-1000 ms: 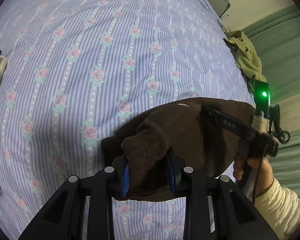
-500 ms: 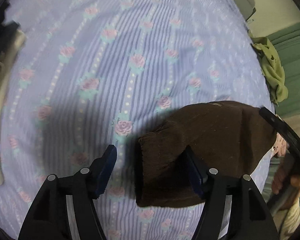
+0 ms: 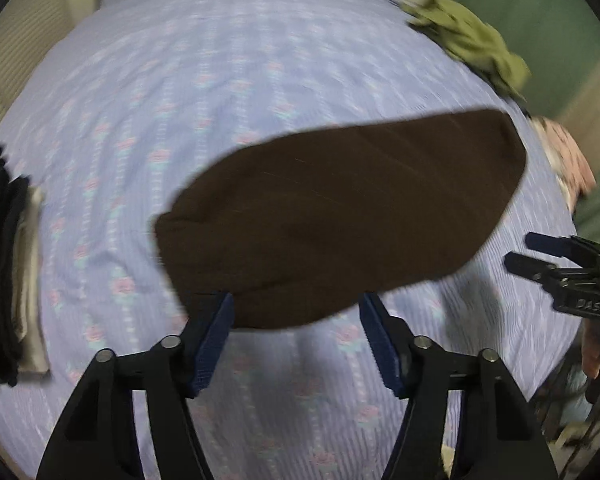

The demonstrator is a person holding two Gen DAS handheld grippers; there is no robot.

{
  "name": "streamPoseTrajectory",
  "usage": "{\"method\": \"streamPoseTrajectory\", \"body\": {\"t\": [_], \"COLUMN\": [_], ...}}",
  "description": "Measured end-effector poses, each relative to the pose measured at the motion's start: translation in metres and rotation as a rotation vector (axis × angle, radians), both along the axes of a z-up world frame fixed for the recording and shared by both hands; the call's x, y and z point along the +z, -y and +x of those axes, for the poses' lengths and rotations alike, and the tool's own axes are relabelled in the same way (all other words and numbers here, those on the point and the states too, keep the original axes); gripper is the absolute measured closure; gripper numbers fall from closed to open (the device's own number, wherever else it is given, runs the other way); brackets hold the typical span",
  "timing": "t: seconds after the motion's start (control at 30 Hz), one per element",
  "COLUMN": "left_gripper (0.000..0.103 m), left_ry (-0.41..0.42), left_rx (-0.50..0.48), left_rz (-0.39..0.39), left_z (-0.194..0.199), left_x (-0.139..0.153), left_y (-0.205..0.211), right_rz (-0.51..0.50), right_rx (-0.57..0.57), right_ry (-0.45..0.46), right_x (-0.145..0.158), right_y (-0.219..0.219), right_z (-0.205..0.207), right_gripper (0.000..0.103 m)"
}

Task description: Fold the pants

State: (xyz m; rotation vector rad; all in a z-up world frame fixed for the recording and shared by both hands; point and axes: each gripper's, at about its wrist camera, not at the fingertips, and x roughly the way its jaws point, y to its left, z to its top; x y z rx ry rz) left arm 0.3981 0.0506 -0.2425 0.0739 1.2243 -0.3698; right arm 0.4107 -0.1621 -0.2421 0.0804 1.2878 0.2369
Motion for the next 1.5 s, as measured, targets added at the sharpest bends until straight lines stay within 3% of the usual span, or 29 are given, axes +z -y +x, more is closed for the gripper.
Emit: {"method": "streamPoseTrajectory", "body": {"t": [0.03, 0.1, 0.2, 0.27, 0.33, 0.43, 0.5, 0.6, 0.67, 0.73, 0.83, 0.87, 0.9, 1.0, 1.17, 1.4, 1.5], "left_gripper": [0.046, 0.060, 0.075, 0.077, 0.077, 0.075, 0.055, 0.054, 0.054, 0.054, 0.055, 0.062, 0.072, 0.081, 0.083, 0.083, 0.083], "left_ry": [-0.003, -0.011, -0.003, 0.024, 0.067, 0.200, 0.292, 0.419, 0.468, 0.489, 0.502, 0.487, 0.468, 0.328, 0.114, -0.070, -0.112], "left_rx": [-0.019, -0.079, -0.149, -0.192, -0.262, -0.452, -0.579, -0.776, -0.858, -0.915, -0.925, -0.922, -0.915, -0.818, -0.526, -0.325, -0.270], "left_rz": [0.009, 0.053, 0.085, 0.101, 0.127, 0.257, 0.355, 0.485, 0.532, 0.565, 0.611, 0.619, 0.613, 0.487, 0.233, 0.028, -0.033], "left_z": [-0.001, -0.005, -0.013, -0.020, -0.031, -0.055, -0.068, -0.081, -0.084, -0.080, -0.069, -0.062, -0.057, -0.029, 0.039, 0.099, 0.110], "left_x": [-0.002, -0.010, -0.012, -0.011, -0.010, -0.014, -0.022, -0.039, -0.048, -0.058, -0.068, -0.070, -0.071, -0.056, -0.032, -0.038, -0.042], "left_y": [0.007, 0.026, 0.048, 0.064, 0.082, 0.124, 0.147, 0.174, 0.186, 0.199, 0.208, 0.210, 0.210, 0.201, 0.167, 0.137, 0.125], "right_rz": [0.005, 0.009, 0.025, 0.041, 0.048, 0.040, 0.025, 0.033, 0.060, 0.074, 0.087, 0.092, 0.097, 0.119, 0.176, 0.275, 0.348], "right_rx": [0.001, 0.009, 0.034, 0.033, 0.027, 0.017, 0.015, 0.013, 0.018, 0.030, 0.045, 0.049, 0.051, 0.060, 0.062, 0.062, 0.137], "right_ry": [-0.017, -0.047, -0.096, -0.118, -0.127, -0.127, -0.118, -0.092, -0.051, -0.017, -0.005, -0.003, -0.005, -0.003, 0.028, 0.027, 0.000], "right_x": [-0.007, -0.021, -0.045, -0.058, -0.066, -0.078, -0.082, -0.081, -0.070, -0.061, -0.058, -0.058, -0.058, -0.057, -0.047, -0.033, -0.028], "right_y": [0.003, 0.007, 0.007, 0.010, 0.014, 0.021, 0.026, 0.034, 0.038, 0.038, 0.038, 0.038, 0.038, 0.040, 0.047, 0.061, 0.053], "right_z": [-0.003, -0.014, -0.016, -0.011, -0.006, 0.005, 0.013, 0.027, 0.035, 0.042, 0.047, 0.049, 0.050, 0.055, 0.068, 0.075, 0.062], "right_gripper": [0.030, 0.031, 0.042, 0.049, 0.055, 0.058, 0.061, 0.067, 0.067, 0.067, 0.067, 0.067, 0.067, 0.067, 0.067, 0.067, 0.066]}}
